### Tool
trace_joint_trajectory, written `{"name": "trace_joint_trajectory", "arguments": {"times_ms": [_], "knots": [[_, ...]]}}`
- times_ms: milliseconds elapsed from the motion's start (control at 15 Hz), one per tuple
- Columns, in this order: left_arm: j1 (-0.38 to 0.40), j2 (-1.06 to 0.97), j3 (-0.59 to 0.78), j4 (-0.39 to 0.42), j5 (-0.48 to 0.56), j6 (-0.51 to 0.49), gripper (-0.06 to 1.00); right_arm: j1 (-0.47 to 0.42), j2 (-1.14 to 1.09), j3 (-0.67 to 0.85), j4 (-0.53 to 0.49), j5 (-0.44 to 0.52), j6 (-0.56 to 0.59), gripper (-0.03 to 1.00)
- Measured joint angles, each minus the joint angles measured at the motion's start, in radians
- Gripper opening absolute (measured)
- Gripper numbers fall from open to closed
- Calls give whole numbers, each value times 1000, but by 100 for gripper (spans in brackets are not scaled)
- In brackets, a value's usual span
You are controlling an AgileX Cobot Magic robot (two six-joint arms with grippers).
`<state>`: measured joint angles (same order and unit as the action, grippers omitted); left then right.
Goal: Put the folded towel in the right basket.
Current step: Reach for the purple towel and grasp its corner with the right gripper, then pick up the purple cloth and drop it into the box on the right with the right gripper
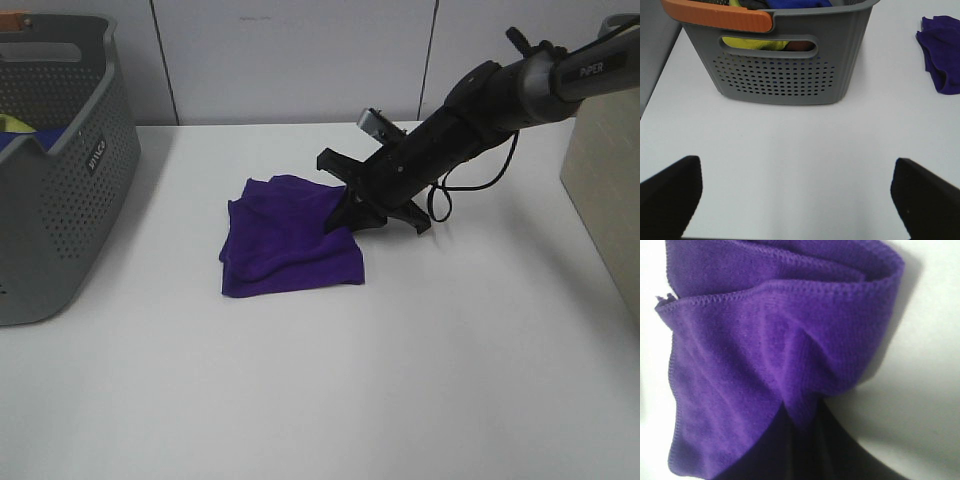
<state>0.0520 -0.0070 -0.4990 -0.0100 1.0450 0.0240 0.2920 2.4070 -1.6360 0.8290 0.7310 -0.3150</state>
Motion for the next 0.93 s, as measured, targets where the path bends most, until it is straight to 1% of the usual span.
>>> {"name": "trace_joint_trajectory", "arguments": {"times_ms": [267,333,467,533,600,733,800,867,933], "knots": [[0,0,0,0,0,0,99,9,-9,-1,2,-3,0,6],[0,0,0,0,0,0,99,9,-18,-8,-21,11,1,6],[0,0,0,0,0,0,99,9,-65,-51,-101,63,8,6],[0,0,0,0,0,0,99,9,-114,-101,-151,108,30,6],[0,0,0,0,0,0,99,9,-159,-166,-215,178,65,6],[0,0,0,0,0,0,99,9,-232,-296,-372,368,131,6],[0,0,0,0,0,0,99,9,-258,-369,-442,448,149,6],[0,0,0,0,0,0,99,7,-289,-439,-508,471,153,6],[0,0,0,0,0,0,99,-5,-327,-486,-543,474,160,6]]}}
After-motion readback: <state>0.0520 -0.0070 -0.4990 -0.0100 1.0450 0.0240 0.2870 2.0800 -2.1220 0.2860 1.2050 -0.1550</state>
